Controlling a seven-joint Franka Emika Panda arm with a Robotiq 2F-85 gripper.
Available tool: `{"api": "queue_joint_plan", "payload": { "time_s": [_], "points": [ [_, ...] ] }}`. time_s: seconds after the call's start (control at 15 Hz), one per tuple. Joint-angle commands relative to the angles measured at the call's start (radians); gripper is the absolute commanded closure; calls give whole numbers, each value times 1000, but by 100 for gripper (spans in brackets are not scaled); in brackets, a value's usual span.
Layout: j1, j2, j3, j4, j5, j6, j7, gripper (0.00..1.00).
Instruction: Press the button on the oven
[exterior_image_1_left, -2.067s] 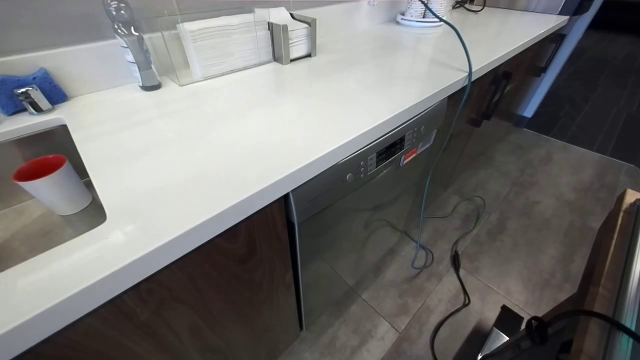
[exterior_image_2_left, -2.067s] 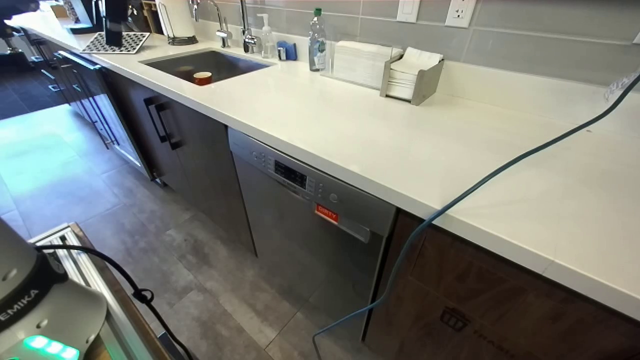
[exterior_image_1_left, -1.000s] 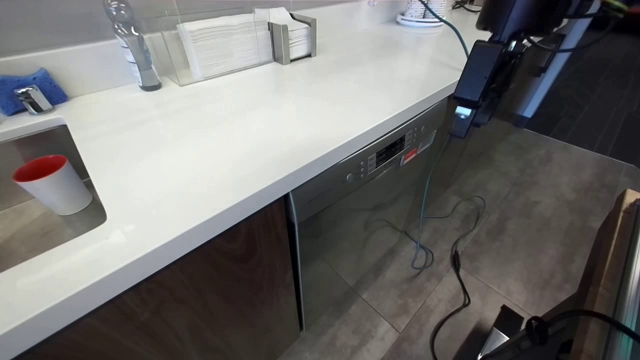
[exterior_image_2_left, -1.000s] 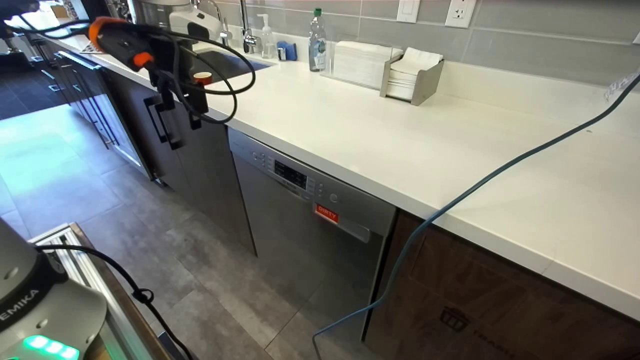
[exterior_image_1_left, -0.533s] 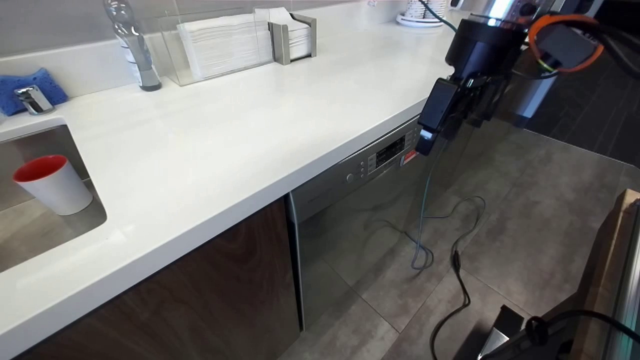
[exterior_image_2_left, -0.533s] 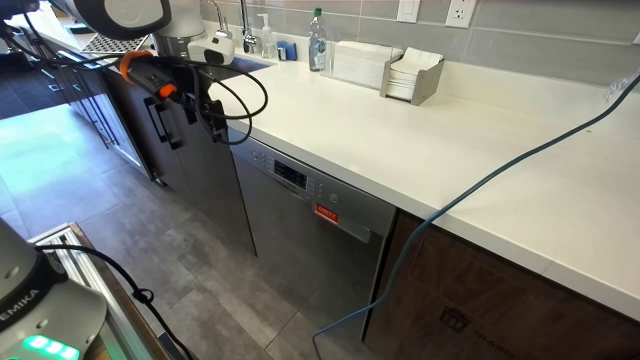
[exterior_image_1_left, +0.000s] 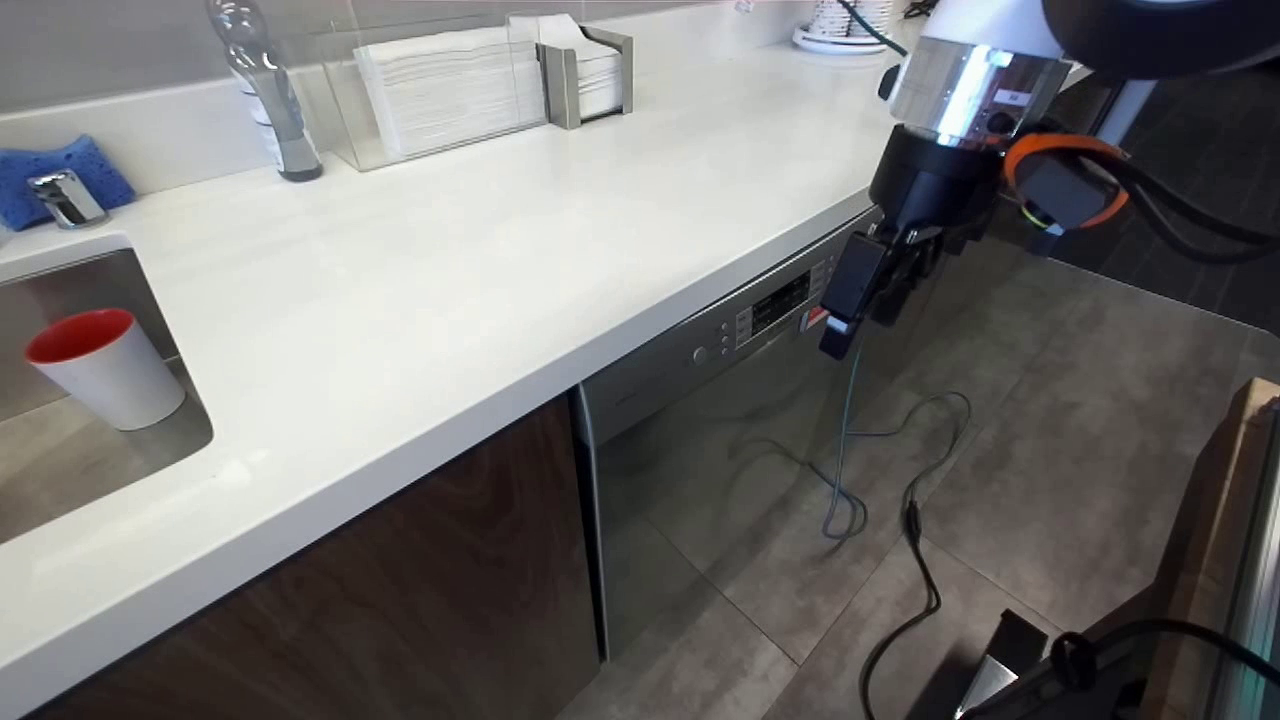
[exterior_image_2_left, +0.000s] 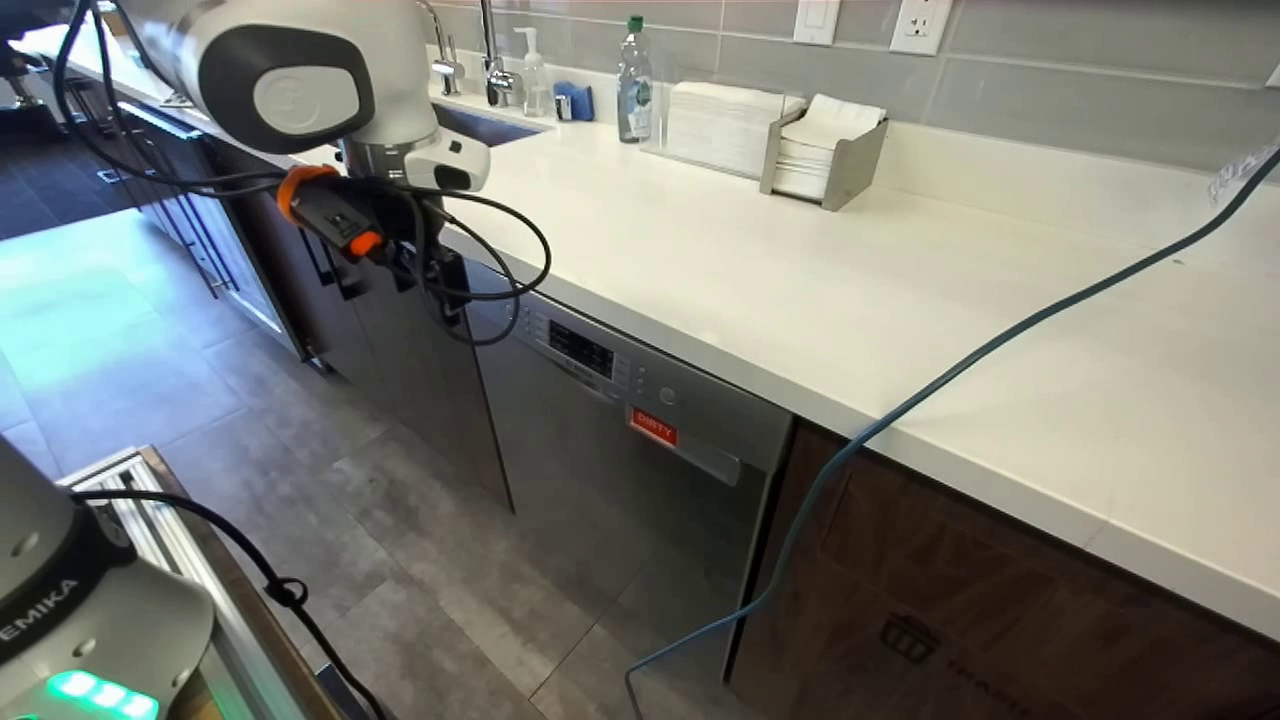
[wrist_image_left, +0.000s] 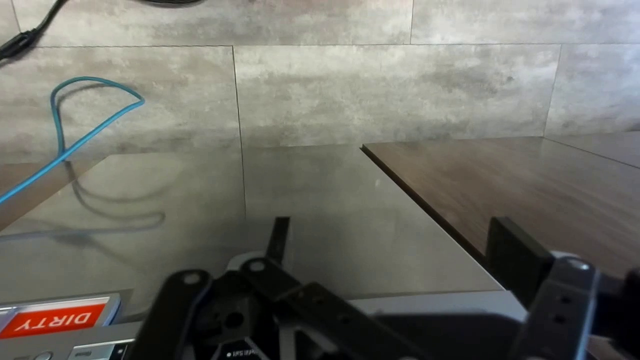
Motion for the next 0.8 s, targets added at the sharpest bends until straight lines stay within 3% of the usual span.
{"api": "queue_joint_plan", "payload": {
  "time_s": [0.0,0.2,0.27,0.73],
  "points": [
    [5,9,-5,2,3,-1,-5,0],
    [7,18,-4,4,8,4,-10,0],
    [-36,-110,-22,4,-85,-142,137,0],
    [-20,-141,-56,23,44,-193,156,0]
  ]
}}
